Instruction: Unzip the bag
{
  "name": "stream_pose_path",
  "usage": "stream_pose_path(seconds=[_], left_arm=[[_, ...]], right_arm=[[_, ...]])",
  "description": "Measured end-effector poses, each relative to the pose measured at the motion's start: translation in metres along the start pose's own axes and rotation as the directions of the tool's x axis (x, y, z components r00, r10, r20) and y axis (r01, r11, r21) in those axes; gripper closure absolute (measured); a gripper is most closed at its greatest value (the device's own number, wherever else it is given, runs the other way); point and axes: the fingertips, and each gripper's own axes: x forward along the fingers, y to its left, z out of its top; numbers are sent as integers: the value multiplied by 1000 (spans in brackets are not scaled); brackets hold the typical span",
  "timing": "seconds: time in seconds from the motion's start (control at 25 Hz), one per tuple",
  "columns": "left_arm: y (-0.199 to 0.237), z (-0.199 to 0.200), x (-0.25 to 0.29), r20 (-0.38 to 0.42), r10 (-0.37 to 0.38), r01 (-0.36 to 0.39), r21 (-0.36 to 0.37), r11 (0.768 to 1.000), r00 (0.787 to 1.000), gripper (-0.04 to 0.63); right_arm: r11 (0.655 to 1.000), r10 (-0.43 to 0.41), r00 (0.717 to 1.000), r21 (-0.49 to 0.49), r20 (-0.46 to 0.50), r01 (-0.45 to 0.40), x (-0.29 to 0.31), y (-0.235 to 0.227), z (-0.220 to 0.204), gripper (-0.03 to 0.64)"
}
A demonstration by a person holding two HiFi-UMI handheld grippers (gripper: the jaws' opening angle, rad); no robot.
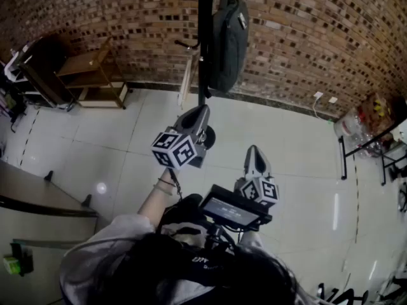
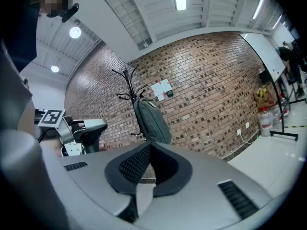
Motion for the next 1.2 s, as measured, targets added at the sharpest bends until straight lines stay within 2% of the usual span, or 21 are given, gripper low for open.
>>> stream_pose_path(seconds=[0.16, 0.24, 0.48, 0.64, 0.8, 0.88, 1.2], left_arm=[[-2, 21, 32, 19, -20, 19, 88, 996, 1000, 556], [3, 33, 53, 31, -37, 34, 99, 995, 999, 544], [30, 60, 122, 67, -91, 94, -44, 995, 994, 535], [56, 72, 166, 67, -99, 102, -54, 993, 993, 530], [66, 86, 202, 77, -137, 141, -45, 989, 988, 470], [72, 90, 218, 75, -145, 148, -44, 988, 987, 466], [84, 98, 265, 46, -140, 145, -133, 980, 989, 466]], right_arm=[[1000, -16, 1000, 7, 5, 16, 6, -14, 0, 618], [1000, -22, 1000, 6, 0, 22, 16, -21, -1, 618], [1000, -14, 1000, -3, -8, 14, 76, -44, 6, 618], [1000, -4, 1000, -16, -5, 4, 134, -55, 23, 618], [1000, 1, 1000, -15, 25, -1, 188, -63, 44, 618], [1000, -3, 999, -18, 41, 3, 210, -67, 51, 618], [999, 1, 1000, -42, 7, 0, 256, -78, 61, 618]])
